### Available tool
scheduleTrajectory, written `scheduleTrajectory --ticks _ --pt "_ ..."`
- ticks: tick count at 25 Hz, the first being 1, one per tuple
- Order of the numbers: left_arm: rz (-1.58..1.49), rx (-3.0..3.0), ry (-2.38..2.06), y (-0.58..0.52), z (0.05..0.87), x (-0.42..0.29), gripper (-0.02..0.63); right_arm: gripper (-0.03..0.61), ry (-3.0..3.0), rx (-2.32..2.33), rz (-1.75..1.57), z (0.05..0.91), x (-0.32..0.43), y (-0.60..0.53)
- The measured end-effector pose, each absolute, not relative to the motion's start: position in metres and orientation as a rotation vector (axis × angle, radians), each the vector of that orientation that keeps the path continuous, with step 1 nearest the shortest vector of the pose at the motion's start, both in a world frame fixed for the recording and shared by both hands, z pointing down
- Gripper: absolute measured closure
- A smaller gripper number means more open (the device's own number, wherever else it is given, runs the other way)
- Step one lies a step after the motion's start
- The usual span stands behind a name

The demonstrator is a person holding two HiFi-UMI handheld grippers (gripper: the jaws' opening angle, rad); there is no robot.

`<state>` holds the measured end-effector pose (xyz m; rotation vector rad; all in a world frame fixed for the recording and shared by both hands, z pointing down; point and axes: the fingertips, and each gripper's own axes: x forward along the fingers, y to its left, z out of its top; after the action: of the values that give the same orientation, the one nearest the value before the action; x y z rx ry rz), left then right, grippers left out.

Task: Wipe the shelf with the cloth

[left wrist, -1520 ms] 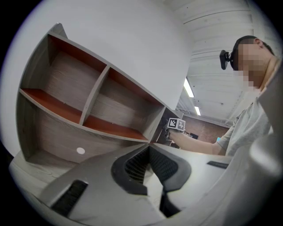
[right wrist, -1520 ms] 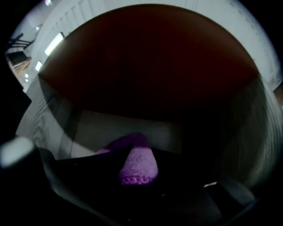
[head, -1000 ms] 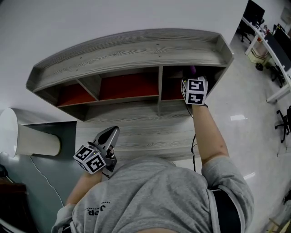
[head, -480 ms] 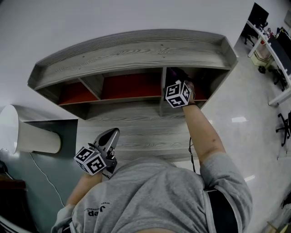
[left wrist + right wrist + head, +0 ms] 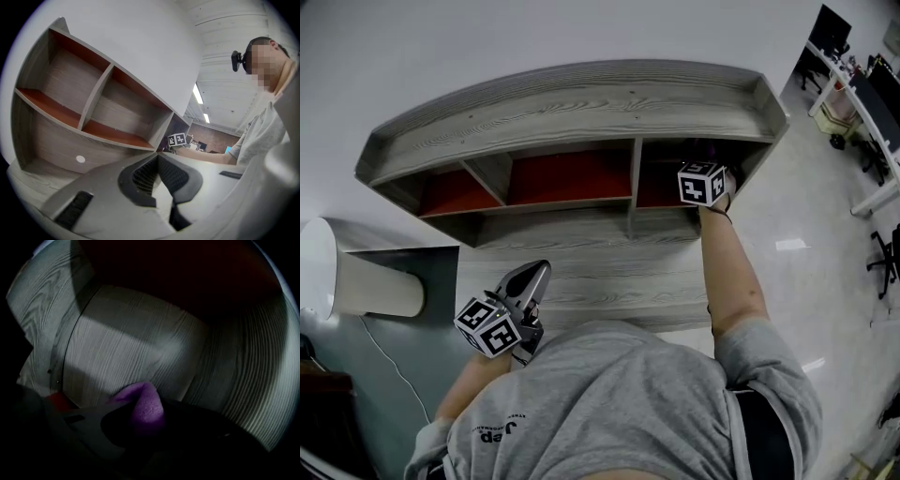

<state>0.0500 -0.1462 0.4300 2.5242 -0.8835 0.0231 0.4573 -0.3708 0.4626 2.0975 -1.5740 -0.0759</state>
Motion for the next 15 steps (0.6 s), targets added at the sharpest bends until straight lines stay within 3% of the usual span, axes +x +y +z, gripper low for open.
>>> scheduleTrajectory --ticks 4,8,15 --pt "0.016 2.506 -0.916 -0.147 0.431 0.040 0.597 0.520 -1.741 1.974 -0.071 0.462 0.431 -0.368" --pt "0.008 2.493 -0.925 -0.144 0.435 0.034 0.597 0.518 -2.027 1.388 -0.283 0.489 0.334 -0.360" --pt "-0.008 2.469 -0.958 -0.138 0.440 0.023 0.597 0.520 -1.892 0.910 -0.481 0.534 0.273 -0.388"
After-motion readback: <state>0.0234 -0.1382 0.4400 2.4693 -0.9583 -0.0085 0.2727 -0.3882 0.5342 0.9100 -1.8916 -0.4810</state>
